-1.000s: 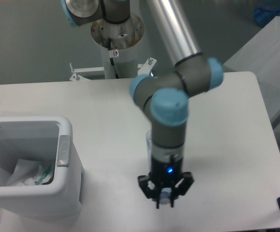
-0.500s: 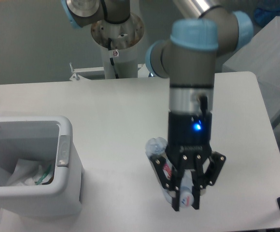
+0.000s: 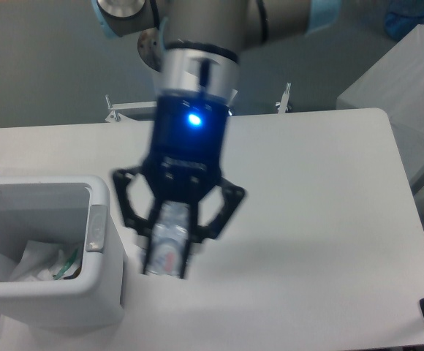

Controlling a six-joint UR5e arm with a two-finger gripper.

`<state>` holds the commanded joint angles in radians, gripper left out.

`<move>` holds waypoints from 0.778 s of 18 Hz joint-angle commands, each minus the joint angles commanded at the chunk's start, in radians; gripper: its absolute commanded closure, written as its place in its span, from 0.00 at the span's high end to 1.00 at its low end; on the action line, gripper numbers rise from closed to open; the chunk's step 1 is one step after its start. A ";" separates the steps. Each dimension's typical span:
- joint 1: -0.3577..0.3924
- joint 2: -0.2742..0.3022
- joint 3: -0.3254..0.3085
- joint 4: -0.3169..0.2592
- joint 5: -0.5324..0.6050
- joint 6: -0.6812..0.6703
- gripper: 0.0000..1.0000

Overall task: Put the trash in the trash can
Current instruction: 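Carry the bottle over the white trash bin and lower it in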

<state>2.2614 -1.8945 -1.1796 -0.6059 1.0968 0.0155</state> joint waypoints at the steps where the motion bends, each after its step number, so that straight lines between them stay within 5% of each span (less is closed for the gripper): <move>1: -0.017 0.014 -0.008 0.000 0.000 -0.003 0.36; 14: -0.120 -0.003 -0.003 0.000 -0.002 -0.003 0.37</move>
<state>2.1415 -1.8975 -1.1827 -0.6059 1.0953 0.0123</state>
